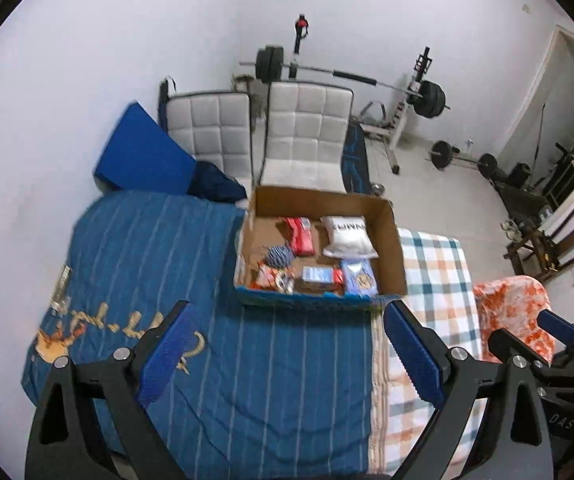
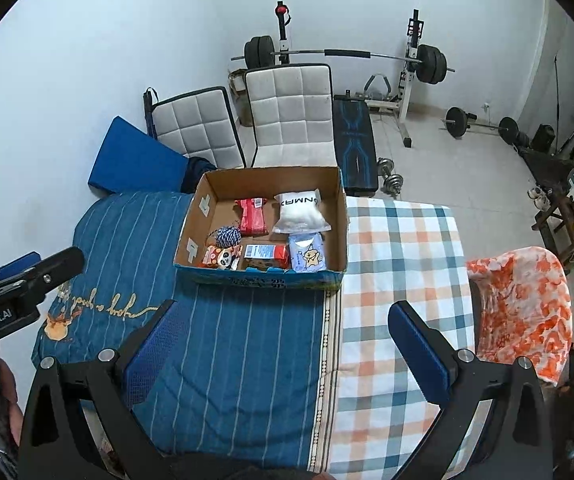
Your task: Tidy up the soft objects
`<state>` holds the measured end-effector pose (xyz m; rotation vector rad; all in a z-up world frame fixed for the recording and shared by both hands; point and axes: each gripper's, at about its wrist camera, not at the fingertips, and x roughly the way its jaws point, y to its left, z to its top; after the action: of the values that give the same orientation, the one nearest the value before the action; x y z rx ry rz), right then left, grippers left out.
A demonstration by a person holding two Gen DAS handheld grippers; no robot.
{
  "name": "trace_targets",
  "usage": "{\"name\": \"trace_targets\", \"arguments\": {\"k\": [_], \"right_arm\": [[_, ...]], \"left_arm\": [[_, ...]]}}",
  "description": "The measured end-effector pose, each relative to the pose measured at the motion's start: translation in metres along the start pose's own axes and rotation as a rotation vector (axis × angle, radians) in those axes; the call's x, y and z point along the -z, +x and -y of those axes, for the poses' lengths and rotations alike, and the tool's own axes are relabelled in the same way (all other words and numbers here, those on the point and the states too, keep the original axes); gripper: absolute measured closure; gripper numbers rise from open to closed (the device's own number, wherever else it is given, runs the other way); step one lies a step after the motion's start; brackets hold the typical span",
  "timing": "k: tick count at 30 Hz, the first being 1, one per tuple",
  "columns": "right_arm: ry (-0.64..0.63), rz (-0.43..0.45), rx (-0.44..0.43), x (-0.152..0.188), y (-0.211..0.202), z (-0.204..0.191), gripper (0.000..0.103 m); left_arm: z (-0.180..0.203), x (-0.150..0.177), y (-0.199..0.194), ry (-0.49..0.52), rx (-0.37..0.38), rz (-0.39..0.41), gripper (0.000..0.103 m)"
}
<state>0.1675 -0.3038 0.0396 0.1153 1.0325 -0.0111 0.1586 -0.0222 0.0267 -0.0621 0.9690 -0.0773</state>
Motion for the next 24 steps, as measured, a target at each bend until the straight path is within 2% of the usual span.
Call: {"name": "trace_targets", "arguments": {"k": [3, 7, 16, 24], "right_arm": [[0.003, 0.005, 0.007, -0.004, 0.003, 0.002, 0.000], [0.009, 0.010, 0.006, -0.013, 0.010, 0.003, 0.000], [0.000, 0.050, 0.020, -0.025, 0.009, 0.003, 0.000], [-0.010, 0.063, 0.020, -0.023, 0.003, 0.002, 0.000]], "left_arm": [[0.002, -0.004, -0.003, 0.011, -0.042, 0.037, 0.000], [0.003, -0.008, -0.006, 0.013, -0.064, 0.070, 0.000], [0.009, -0.005, -0.005, 0.030, -0.071, 0.072, 0.000], [0.009, -0.005, -0.006, 0.039, -0.077, 0.080, 0.000]]}}
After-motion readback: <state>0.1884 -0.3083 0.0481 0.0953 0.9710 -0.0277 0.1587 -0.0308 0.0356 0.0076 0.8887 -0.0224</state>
